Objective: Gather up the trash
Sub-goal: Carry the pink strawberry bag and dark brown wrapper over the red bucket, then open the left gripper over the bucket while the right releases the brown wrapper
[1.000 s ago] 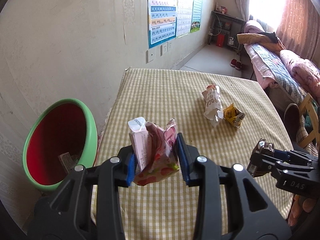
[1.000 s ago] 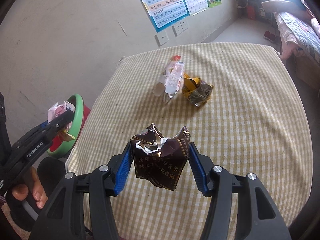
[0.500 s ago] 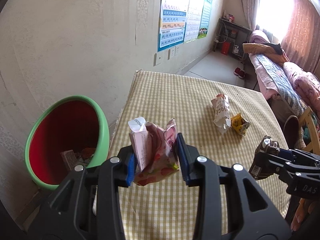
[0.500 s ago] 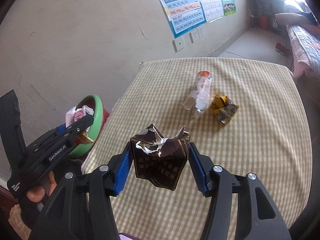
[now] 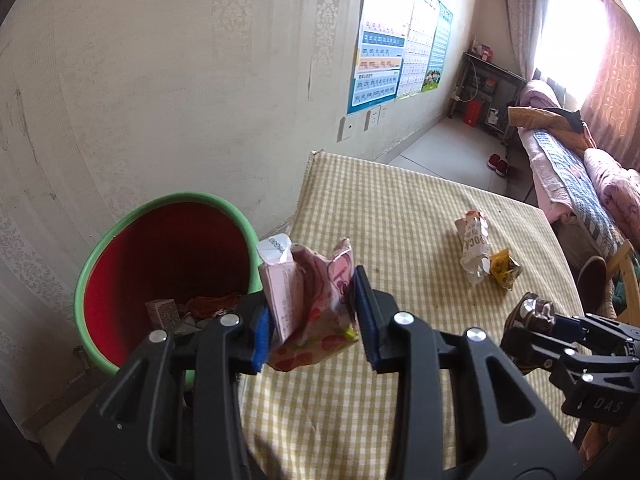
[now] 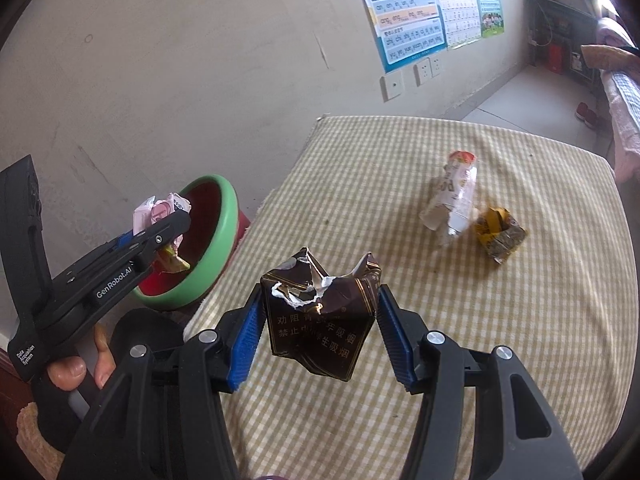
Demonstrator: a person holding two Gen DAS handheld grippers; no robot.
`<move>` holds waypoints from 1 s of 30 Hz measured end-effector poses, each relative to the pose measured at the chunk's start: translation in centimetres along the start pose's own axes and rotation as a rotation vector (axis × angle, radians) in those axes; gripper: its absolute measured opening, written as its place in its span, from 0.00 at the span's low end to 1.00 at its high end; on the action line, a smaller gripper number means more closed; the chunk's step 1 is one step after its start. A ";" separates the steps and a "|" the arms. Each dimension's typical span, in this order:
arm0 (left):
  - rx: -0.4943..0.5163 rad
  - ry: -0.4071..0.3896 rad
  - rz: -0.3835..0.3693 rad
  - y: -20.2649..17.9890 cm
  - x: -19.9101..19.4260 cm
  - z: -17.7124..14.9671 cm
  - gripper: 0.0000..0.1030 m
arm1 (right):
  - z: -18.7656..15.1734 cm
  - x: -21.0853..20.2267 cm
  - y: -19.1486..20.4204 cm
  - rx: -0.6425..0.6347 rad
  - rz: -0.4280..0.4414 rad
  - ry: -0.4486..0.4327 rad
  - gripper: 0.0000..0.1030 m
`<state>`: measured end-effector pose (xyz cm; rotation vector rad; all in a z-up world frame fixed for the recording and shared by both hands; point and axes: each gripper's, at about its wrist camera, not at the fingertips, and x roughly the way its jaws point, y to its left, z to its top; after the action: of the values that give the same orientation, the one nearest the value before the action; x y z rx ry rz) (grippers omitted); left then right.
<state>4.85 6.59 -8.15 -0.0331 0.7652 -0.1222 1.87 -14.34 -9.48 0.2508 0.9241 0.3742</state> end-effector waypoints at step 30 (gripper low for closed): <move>-0.312 0.093 0.235 17.4 2.9 0.2 0.58 | 8.7 13.5 14.3 0.010 0.392 0.088 0.65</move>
<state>8.71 23.48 -11.30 -0.2341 0.8696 0.2213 13.40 3.80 -8.98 0.4291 0.9629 0.7471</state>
